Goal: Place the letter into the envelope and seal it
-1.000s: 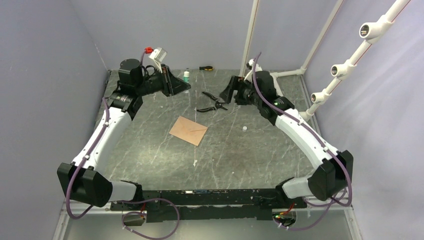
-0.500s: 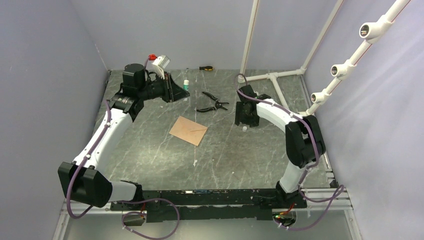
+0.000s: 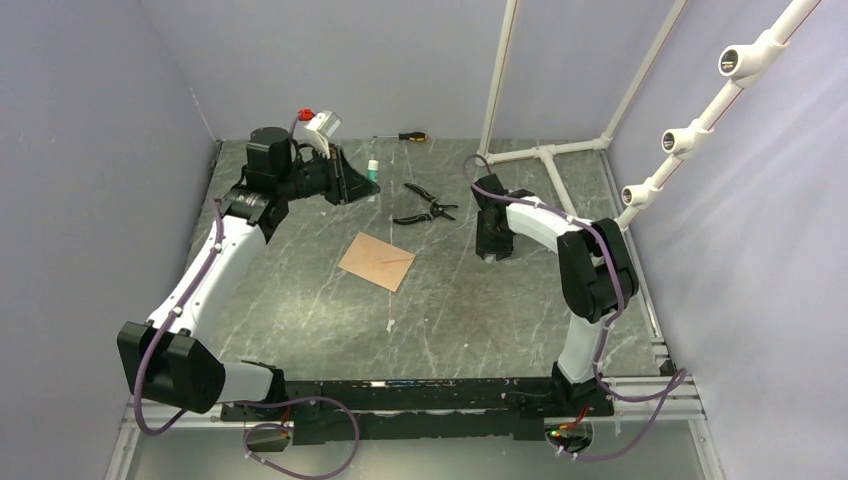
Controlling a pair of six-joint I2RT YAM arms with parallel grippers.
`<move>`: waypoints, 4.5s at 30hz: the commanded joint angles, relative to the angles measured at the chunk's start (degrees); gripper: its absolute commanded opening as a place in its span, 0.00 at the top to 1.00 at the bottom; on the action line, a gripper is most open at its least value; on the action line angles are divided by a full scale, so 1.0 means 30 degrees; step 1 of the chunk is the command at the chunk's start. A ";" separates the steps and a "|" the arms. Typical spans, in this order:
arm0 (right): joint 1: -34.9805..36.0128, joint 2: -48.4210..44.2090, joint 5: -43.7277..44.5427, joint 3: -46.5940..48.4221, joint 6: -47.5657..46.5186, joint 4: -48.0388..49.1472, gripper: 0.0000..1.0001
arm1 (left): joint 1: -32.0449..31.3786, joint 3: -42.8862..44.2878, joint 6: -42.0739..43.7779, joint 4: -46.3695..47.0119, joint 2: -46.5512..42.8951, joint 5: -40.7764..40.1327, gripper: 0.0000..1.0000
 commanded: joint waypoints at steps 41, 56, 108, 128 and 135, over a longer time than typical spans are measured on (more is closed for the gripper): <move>0.0282 -0.5078 -2.2828 0.6387 0.6720 1.1684 1.00 | -0.1550 0.0604 0.3650 0.1105 0.0568 0.4399 0.97; 0.0769 -0.4819 -2.1365 0.7481 0.3601 0.7287 1.00 | -0.1955 0.1307 0.4179 0.1082 0.1259 0.3910 0.97; 0.4154 -0.0810 -2.0907 0.9337 -0.2684 -0.2775 1.00 | -0.5069 0.3906 1.4178 -0.3917 0.1917 -0.2614 0.98; 0.4498 0.0242 -1.7134 1.1629 -0.2331 -0.5666 1.00 | -0.5072 -0.0673 1.3862 0.1517 -0.0437 -0.3448 0.98; 0.4934 0.1033 -1.7158 1.1625 -0.2977 -0.7196 1.00 | -0.5068 0.0924 1.5889 0.3203 0.0814 -0.4020 0.98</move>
